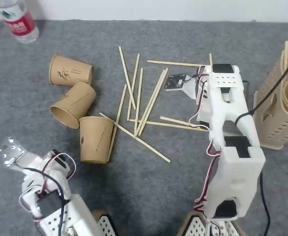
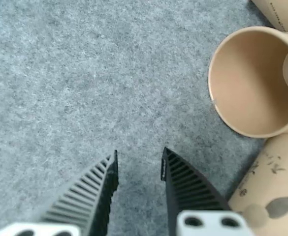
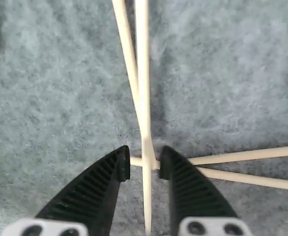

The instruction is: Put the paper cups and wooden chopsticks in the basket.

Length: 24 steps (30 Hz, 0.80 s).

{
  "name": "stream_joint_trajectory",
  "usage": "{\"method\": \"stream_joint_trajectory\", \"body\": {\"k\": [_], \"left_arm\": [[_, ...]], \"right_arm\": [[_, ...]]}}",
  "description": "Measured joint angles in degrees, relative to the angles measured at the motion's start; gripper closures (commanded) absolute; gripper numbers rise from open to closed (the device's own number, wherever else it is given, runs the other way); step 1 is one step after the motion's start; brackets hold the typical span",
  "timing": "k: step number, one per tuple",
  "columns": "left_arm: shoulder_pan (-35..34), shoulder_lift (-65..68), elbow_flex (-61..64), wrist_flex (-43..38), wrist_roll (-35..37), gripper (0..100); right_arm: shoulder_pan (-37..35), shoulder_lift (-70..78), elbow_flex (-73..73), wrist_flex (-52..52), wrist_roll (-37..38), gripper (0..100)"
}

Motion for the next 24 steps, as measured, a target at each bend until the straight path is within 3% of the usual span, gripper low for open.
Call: {"method": "stream_joint_trajectory", "body": {"k": [13,24], "left_arm": [[0.0,0.0,0.0,0.0,0.0,87],[0.0,0.0,0.0,0.0,0.0,87]], "right_arm": [[-0.9,0.4,2.6,-0.6,-0.3,86.4],[-2.3,0.4,9.1,-9.6,-0.3,86.6]]}}
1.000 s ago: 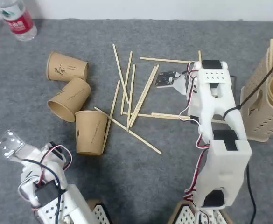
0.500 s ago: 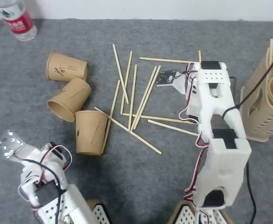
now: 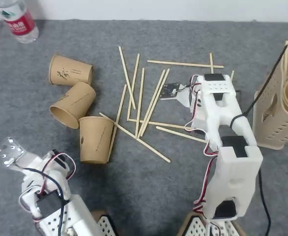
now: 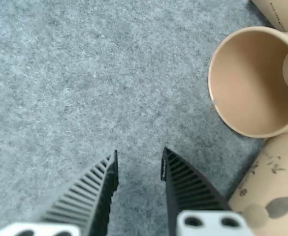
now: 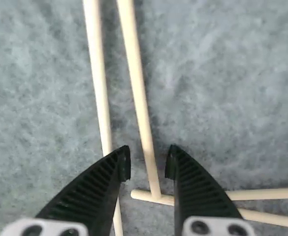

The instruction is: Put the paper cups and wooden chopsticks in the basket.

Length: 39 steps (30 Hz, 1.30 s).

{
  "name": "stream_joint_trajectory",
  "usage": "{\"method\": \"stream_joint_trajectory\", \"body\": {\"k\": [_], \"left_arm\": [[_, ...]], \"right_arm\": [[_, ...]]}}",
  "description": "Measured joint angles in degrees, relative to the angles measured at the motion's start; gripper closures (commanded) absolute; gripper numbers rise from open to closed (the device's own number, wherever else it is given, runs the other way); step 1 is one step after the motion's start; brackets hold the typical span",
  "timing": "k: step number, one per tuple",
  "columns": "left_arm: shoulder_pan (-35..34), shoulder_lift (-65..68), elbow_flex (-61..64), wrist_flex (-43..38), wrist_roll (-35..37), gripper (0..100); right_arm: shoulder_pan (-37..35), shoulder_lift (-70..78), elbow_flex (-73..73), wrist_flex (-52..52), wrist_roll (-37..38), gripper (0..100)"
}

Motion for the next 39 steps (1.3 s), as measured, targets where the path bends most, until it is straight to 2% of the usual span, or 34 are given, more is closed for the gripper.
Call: {"method": "stream_joint_trajectory", "body": {"k": [3,7,10,19,23,30,39], "left_arm": [[0.0,0.0,0.0,0.0,0.0,87],[0.0,0.0,0.0,0.0,0.0,87],[0.0,0.0,0.0,0.0,0.0,87],[0.0,0.0,0.0,0.0,0.0,87],[0.0,0.0,0.0,0.0,0.0,87],[0.0,0.0,0.0,0.0,0.0,87],[0.0,0.0,0.0,0.0,0.0,87]], "right_arm": [[0.0,0.0,0.0,-0.4,0.0,88.5],[0.0,0.0,0.0,-1.4,0.0,99.6],[0.0,0.0,0.0,-1.6,0.1,96.9],[0.0,0.0,0.0,-1.5,0.1,99.1],[0.0,-1.1,-1.3,4.1,-0.4,99.1],[3.8,-17.8,-9.0,15.9,-0.3,99.1],[9.8,-40.7,-9.4,17.5,-0.2,99.1]]}}
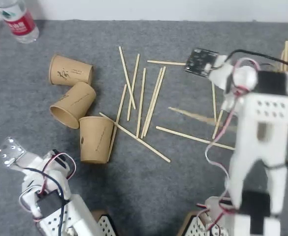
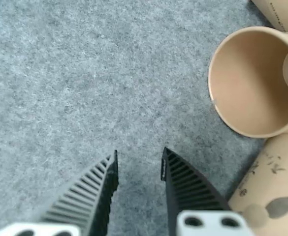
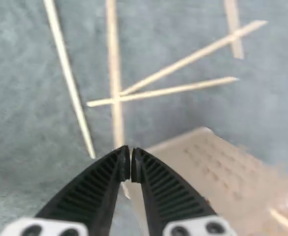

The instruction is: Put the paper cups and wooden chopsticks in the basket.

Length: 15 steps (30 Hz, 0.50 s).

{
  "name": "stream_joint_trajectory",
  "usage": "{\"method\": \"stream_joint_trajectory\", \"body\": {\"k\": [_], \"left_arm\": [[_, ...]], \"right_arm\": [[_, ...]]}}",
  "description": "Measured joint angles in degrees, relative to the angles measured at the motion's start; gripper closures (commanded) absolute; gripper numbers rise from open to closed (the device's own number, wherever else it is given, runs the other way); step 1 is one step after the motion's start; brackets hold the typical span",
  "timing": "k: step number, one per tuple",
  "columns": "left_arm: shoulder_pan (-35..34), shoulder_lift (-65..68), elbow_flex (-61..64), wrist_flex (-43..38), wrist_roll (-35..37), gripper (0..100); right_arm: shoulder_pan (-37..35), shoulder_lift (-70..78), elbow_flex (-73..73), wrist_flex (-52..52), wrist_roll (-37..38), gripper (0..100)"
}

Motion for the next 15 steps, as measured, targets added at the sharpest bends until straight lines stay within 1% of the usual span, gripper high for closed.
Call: {"method": "stream_joint_trajectory", "body": {"k": [6,10,12,15], "left_arm": [[0.0,0.0,0.0,0.0,0.0,87],[0.0,0.0,0.0,0.0,0.0,87],[0.0,0.0,0.0,0.0,0.0,87],[0.0,0.0,0.0,0.0,0.0,87]], "right_arm": [[5.5,-8.4,0.0,-2.2,0.0,99.1],[4.3,-8.5,5.1,-2.9,0.0,98.3],[2.1,-6.7,10.8,-5.1,-0.3,93.6],[-1.0,-1.3,20.0,-11.5,-3.9,82.4]]}}
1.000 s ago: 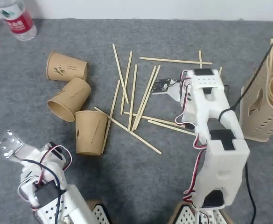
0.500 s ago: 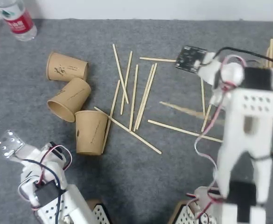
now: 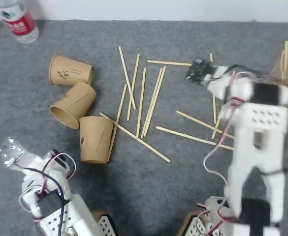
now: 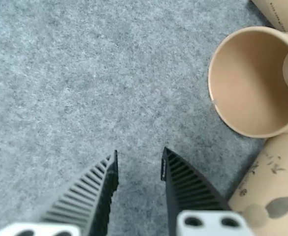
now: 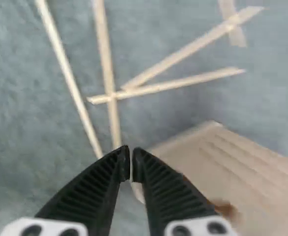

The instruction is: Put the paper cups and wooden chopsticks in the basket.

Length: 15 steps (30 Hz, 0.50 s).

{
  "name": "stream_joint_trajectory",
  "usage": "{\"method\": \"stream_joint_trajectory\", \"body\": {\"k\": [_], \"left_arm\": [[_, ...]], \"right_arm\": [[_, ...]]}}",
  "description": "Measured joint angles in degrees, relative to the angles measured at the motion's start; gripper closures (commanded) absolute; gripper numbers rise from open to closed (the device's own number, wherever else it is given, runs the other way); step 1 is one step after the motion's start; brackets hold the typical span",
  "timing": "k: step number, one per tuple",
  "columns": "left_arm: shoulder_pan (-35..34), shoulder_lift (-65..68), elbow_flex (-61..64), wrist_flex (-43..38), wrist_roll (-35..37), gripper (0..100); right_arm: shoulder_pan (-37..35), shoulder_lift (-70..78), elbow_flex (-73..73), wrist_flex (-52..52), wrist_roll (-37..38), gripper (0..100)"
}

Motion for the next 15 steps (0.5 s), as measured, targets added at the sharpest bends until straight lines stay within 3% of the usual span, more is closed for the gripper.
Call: {"method": "stream_joint_trajectory", "body": {"k": [2,10,15], "left_arm": [[0.0,0.0,0.0,0.0,0.0,87],[0.0,0.0,0.0,0.0,0.0,87],[0.0,0.0,0.0,0.0,0.0,87]], "right_arm": [[-1.4,4.5,4.5,-4.9,-3.4,78.2],[-11.3,22.2,7.3,-14.2,-5.8,82.1],[-11.3,30.2,5.9,-19.3,-6.2,82.1]]}}
